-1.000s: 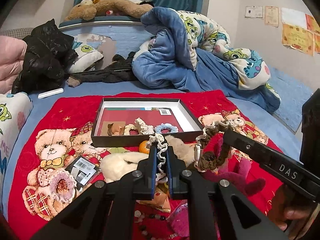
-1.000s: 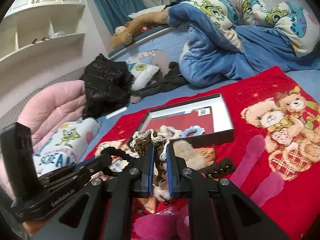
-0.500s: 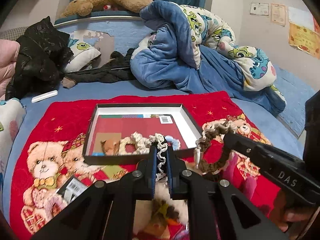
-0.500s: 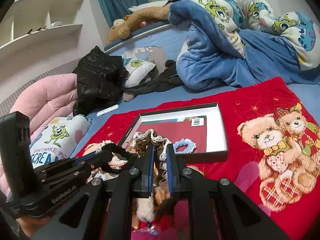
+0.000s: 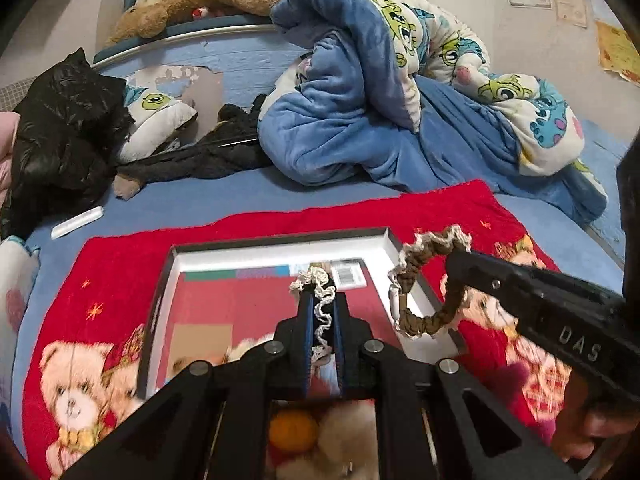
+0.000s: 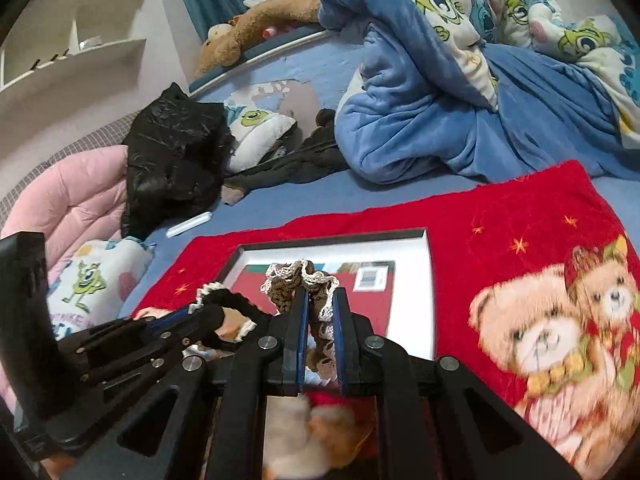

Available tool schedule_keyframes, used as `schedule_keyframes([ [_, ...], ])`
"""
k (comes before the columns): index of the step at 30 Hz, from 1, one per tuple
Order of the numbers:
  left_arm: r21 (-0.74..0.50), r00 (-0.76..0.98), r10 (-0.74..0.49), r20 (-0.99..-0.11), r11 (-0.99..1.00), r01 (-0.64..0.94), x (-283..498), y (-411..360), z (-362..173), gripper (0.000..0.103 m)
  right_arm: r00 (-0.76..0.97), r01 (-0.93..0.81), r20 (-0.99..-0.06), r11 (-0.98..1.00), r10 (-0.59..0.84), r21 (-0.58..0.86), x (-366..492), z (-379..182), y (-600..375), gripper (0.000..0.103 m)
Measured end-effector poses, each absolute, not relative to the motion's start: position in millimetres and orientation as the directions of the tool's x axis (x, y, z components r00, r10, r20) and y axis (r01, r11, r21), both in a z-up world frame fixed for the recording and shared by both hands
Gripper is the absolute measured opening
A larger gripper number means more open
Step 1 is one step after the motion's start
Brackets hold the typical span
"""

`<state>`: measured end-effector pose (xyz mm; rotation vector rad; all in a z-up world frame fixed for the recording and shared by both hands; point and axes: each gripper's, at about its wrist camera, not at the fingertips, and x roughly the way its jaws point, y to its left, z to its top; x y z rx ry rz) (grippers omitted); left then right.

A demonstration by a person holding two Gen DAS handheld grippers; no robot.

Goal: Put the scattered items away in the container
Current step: 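Carry both held scrunchies over the black box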

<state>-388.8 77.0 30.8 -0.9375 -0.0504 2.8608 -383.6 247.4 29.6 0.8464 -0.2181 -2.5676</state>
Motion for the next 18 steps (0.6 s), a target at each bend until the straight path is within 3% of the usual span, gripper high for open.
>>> schedule_keyframes([
  [6, -0.086, -0.784, 0.137, -0.606, -0.991, -0.107, -435.1, 78.0, 12.8, 0.010, -0.735, 0.321, -0.522, -0.901, -0.432, 0.294, -409.9, 13.0, 264.7, 0.012],
  [13, -0.155, -0.744, 0.174, -0.645, -0.983, -0.095, -446.2, 67.0, -22.2, 0.010, -0.710, 0.265, -0.570, -0.907, -0.413, 0.328, -432.5, -24.2, 273.1, 0.012],
  [18, -0.129, -0.729, 0.164, -0.665, -0.986, -0.104, -446.8, 73.6, -29.0, 0.010, -0.708, 0.273, -0.587, -0.919, -0.393, 0.285, -432.0, -28.8, 257.7, 0.012],
])
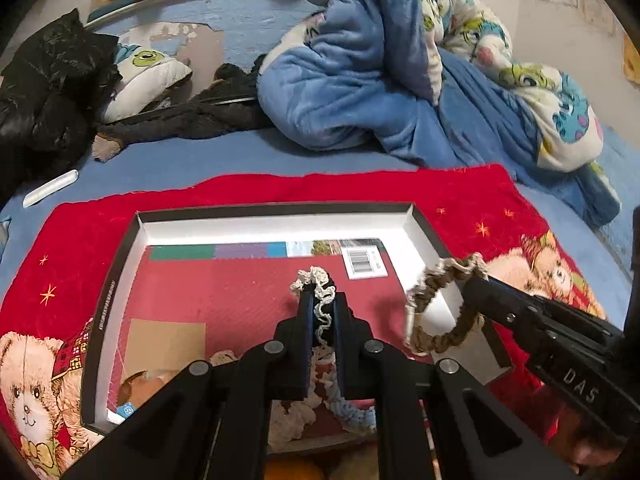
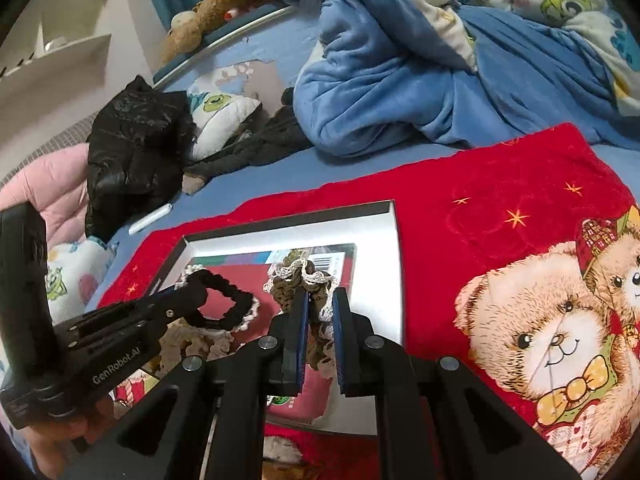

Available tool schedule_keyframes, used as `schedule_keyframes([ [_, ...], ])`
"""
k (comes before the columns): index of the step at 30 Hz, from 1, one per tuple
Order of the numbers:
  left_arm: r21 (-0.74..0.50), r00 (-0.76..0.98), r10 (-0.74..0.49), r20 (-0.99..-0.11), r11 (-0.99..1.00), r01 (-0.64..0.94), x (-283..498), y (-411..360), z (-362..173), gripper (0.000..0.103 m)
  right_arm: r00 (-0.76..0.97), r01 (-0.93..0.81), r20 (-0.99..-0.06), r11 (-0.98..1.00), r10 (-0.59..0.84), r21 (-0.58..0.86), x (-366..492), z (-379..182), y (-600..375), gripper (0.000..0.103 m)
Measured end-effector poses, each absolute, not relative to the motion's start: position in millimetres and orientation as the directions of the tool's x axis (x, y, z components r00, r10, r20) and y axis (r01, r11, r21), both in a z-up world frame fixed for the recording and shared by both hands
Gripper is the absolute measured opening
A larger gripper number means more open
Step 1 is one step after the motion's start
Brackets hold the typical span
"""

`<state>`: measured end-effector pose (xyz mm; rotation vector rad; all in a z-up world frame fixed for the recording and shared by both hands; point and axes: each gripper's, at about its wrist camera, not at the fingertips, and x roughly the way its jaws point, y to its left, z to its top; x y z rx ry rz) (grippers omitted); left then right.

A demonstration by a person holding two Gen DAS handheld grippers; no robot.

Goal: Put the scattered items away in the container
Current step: 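Carry both held scrunchies over the black box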

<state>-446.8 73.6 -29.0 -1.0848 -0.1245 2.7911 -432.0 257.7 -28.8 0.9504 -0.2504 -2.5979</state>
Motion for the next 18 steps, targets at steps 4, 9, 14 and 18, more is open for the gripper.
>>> schedule_keyframes([
  [4, -0.100, -0.720, 0.146, -0.678, -0.989, -0.106, -448.3, 80.6, -34.1, 0.010, -0.714, 0.277, -0.595, -0.930, -0.369, 0.244, -429.3, -32.3, 249.5, 0.012],
  [9, -0.124, -0.712, 0.160, -0.684, -0.987, -0.102, -448.2, 76.1, -37.1, 0.010, -0.712, 0.265, -0.601, -0.932, -0.363, 0.248, -432.7, -37.8, 251.9, 0.013],
  [14, -0.095, -0.713, 0.122, -0.691, -0.992, -0.077, -447.1, 76.8, -38.6, 0.010, -0.709, 0.269, -0.599, -0.928, -0.372, 0.257, -431.1, -39.7, 251.4, 0.014],
  [18, -0.078, -0.711, 0.089, -0.697, -0.996, -0.048, -446.7, 74.6, -41.2, 0.010, -0.716, 0.265, -0.596, -0.932, -0.362, 0.247, -428.5, -38.6, 251.3, 0.015],
])
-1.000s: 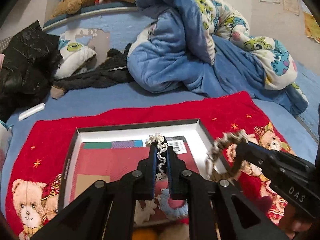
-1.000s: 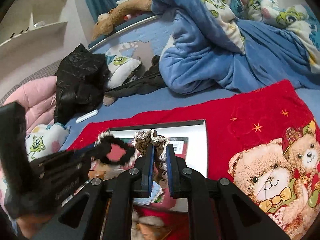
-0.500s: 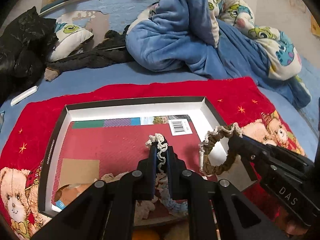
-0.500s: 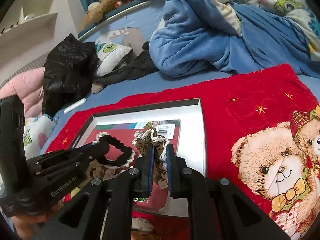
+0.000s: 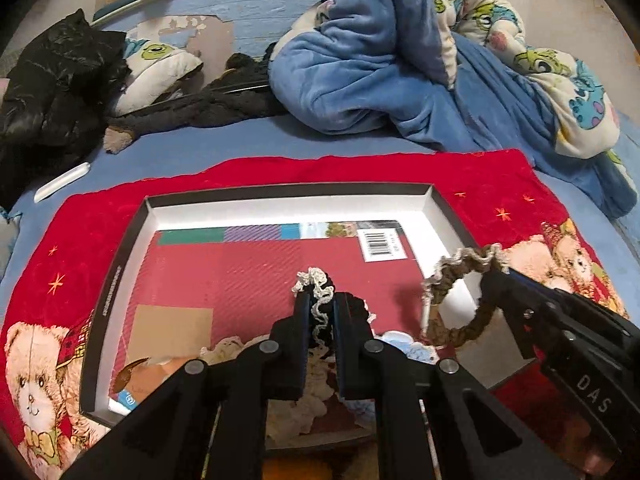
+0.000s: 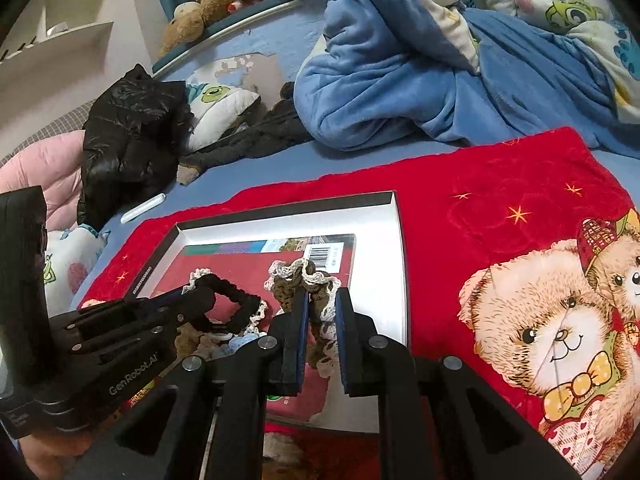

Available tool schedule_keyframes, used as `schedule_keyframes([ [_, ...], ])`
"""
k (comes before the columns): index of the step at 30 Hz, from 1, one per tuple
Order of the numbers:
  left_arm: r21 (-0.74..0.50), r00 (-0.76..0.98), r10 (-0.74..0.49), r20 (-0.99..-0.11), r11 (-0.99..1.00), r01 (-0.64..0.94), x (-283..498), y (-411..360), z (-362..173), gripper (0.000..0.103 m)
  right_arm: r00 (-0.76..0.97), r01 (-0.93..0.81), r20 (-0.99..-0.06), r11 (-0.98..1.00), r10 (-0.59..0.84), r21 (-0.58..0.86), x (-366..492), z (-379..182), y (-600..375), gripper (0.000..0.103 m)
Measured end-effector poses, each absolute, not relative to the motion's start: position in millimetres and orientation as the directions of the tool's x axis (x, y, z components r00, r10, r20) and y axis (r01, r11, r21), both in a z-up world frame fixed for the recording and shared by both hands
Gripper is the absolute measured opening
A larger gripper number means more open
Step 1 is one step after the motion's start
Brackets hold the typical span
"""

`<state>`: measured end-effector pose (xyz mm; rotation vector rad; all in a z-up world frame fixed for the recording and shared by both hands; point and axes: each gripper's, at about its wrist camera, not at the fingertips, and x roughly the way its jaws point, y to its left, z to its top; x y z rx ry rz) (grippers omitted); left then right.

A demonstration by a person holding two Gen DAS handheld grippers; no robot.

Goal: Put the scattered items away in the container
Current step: 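Carry both held scrunchies over the black box, then open left tool dropping black scrunchie while right tool releases brown scrunchie into box, then withdraw both open tools from the box back over the remaining items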

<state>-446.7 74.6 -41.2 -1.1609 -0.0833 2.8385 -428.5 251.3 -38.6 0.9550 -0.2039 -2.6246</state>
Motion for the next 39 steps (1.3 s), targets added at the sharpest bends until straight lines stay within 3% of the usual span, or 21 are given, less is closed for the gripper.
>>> schedule_keyframes([
  [3, -0.026, -0.706, 0.045, -0.706, -0.999, -0.039, -446.2, 79.3, -41.8, 0.028, -0.716, 0.271, -0.596, -0.931, -0.364, 0.243, -427.2, -38.2, 250.2, 0.017],
  [4, 0.003, -0.708, 0.021, -0.706, -0.999, -0.033, -445.8, 82.3, -41.8, 0.051, -0.717, 0.274, -0.594, -0.931, -0.365, 0.241, -426.9, -37.8, 249.9, 0.018],
  [5, 0.022, -0.706, 0.008, -0.708, -0.999, -0.033, -445.7, 84.8, -42.2, 0.081, -0.719, 0.276, -0.591, -0.931, -0.366, 0.240, -426.4, -37.1, 249.3, 0.025],
  [6, 0.028, -0.706, 0.007, -0.708, -0.999, -0.039, -445.3, 86.5, -42.2, 0.092, -0.723, 0.274, -0.588, -0.931, -0.364, 0.240, -425.7, -36.2, 249.5, 0.030],
  [7, 0.029, -0.709, 0.013, -0.705, -0.998, -0.048, -444.1, 87.9, -41.5, 0.103, -0.726, 0.274, -0.582, -0.930, -0.366, 0.244, -425.3, -35.3, 250.3, 0.042],
  [8, 0.038, -0.714, 0.008, -0.700, -0.998, -0.050, -443.0, 89.1, -39.9, 0.103, -0.729, 0.273, -0.578, -0.930, -0.368, 0.248, -424.7, -34.4, 251.4, 0.053],
  [10, 0.069, -0.719, -0.020, -0.695, -0.997, -0.039, -441.4, 91.1, -38.2, 0.103, -0.736, 0.267, -0.570, -0.930, -0.367, 0.253, -424.0, -32.7, 253.5, 0.064],
  [13, 0.083, -0.724, -0.025, -0.690, -0.995, -0.045, -438.8, 93.7, -36.6, 0.103, -0.730, 0.258, -0.578, -0.930, -0.364, 0.261, -424.4, -31.9, 254.8, 0.099],
  [17, 0.097, -0.731, -0.032, -0.682, -0.994, -0.047, -437.7, 96.3, -35.2, 0.103, -0.737, 0.261, -0.577, -0.935, -0.353, 0.238, -422.5, -29.4, 251.2, 0.103],
  [30, 0.092, -0.748, -0.021, -0.663, -0.994, -0.055, -432.9, 96.6, -31.1, 0.103, -0.749, 0.245, -0.577, -0.945, -0.326, 0.216, -419.5, -26.1, 252.2, 0.103],
  [39, 0.071, -0.785, -0.015, -0.619, -0.997, -0.037, -413.2, 86.0, -2.8, 0.103, -0.849, 0.231, -0.423, -0.942, -0.317, 0.242, -384.1, 27.0, 277.0, 0.103],
])
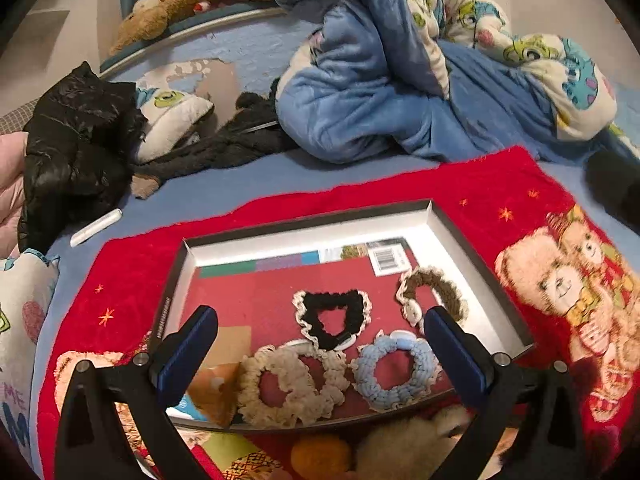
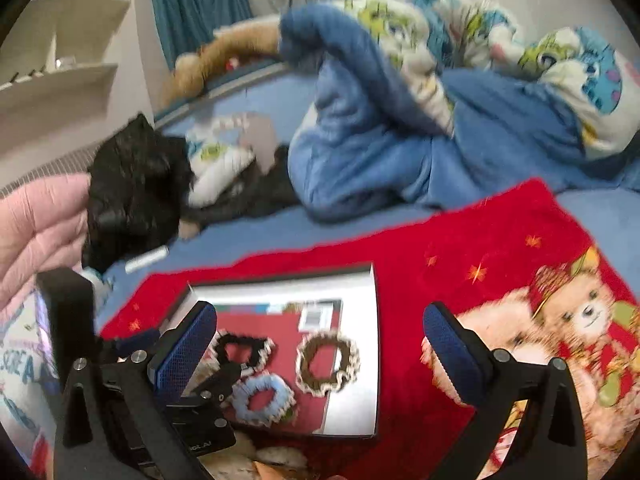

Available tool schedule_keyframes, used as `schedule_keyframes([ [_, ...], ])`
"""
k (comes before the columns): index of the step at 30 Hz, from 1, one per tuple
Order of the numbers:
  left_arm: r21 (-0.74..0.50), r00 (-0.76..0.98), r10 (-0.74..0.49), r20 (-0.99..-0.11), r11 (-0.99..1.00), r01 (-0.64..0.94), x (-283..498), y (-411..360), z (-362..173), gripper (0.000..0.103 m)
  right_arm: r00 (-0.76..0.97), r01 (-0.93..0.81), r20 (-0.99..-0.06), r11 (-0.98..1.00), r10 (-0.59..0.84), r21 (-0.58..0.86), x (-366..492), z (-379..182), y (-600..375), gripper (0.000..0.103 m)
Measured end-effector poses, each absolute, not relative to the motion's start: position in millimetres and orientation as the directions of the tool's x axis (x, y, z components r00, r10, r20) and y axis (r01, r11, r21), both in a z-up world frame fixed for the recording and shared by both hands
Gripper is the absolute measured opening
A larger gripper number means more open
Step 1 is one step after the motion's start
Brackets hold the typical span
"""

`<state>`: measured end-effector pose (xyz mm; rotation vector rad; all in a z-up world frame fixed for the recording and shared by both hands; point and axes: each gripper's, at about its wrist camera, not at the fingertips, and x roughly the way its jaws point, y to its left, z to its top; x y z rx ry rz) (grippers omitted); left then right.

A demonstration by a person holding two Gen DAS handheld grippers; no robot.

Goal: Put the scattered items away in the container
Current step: 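Withdraw both open tools from the box back over the remaining items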

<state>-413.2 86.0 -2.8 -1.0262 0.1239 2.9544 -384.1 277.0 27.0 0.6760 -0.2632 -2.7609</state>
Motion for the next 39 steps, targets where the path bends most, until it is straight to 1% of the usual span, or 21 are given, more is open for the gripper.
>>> schedule_keyframes([
  [5, 0.032, -0.813, 0.014, -0.583, -0.999, -0.040, -387.0, 76.4, 27.4, 0.103, -0.894, 0.233, -0.332, -0.945, -0.301, 0.230, -351.3, 66.2, 285.8, 0.103],
  [10, -0.011, -0.845, 0.026, -0.534, -1.000, -0.024, -344.0, 58.5, 68.3, 0.103, -0.899, 0.292, -0.257, -0.923, -0.354, 0.252, -309.9, 107.8, 292.5, 0.103],
  [13, -0.049, -0.870, 0.036, -0.491, -0.999, -0.014, -308.9, 45.2, 103.5, 0.103, -0.897, 0.326, -0.216, -0.908, -0.385, 0.264, -281.8, 126.5, 294.3, 0.103],
  [15, -0.050, -0.879, 0.035, -0.476, -0.999, -0.013, -287.0, 38.4, 124.9, 0.103, -0.887, 0.339, -0.220, -0.897, -0.405, 0.283, -265.5, 138.0, 294.3, 0.103],
  [17, -0.027, -0.887, 0.028, -0.462, -0.999, -0.017, -263.3, 34.7, 145.0, 0.103, -0.878, 0.345, -0.241, -0.895, -0.414, 0.282, -252.4, 152.1, 289.5, 0.103],
  [19, 0.004, -0.896, 0.011, -0.444, -1.000, -0.015, -234.8, 32.0, 165.3, 0.103, -0.877, 0.351, -0.242, -0.897, -0.416, 0.269, -239.0, 164.2, 284.9, 0.103],
  [21, 0.005, -0.901, 0.005, -0.434, -1.000, -0.008, -211.6, 27.6, 180.1, 0.103, -0.871, 0.362, -0.250, -0.896, -0.424, 0.259, -221.4, 181.3, 279.2, 0.103],
  [24, -0.009, -0.902, -0.012, -0.432, -1.000, 0.018, -176.6, 20.3, 193.7, 0.103, -0.870, 0.371, -0.238, -0.892, -0.431, 0.259, -188.5, 202.9, 277.3, 0.103],
  [27, -0.019, -0.897, -0.010, -0.442, -1.000, 0.020, -137.8, 17.9, 194.2, 0.103, -0.877, 0.360, -0.242, -0.900, -0.416, 0.244, -156.1, 214.8, 277.7, 0.103],
  [30, -0.015, -0.886, 0.011, -0.463, -1.000, -0.005, -98.3, 19.9, 184.7, 0.103, -0.879, 0.343, -0.259, -0.909, -0.400, 0.239, -122.9, 213.5, 281.1, 0.103],
  [34, -0.035, -0.880, 0.033, -0.474, -0.999, -0.019, -47.6, 22.7, 163.4, 0.103, -0.869, 0.340, -0.293, -0.911, -0.399, 0.232, -86.1, 191.0, 283.2, 0.103],
  [39, -0.051, -0.864, 0.045, -0.502, -0.998, -0.022, 2.3, 27.1, 126.9, 0.103, -0.847, 0.346, -0.332, -0.905, -0.415, 0.249, -47.7, 146.6, 287.6, 0.103],
])
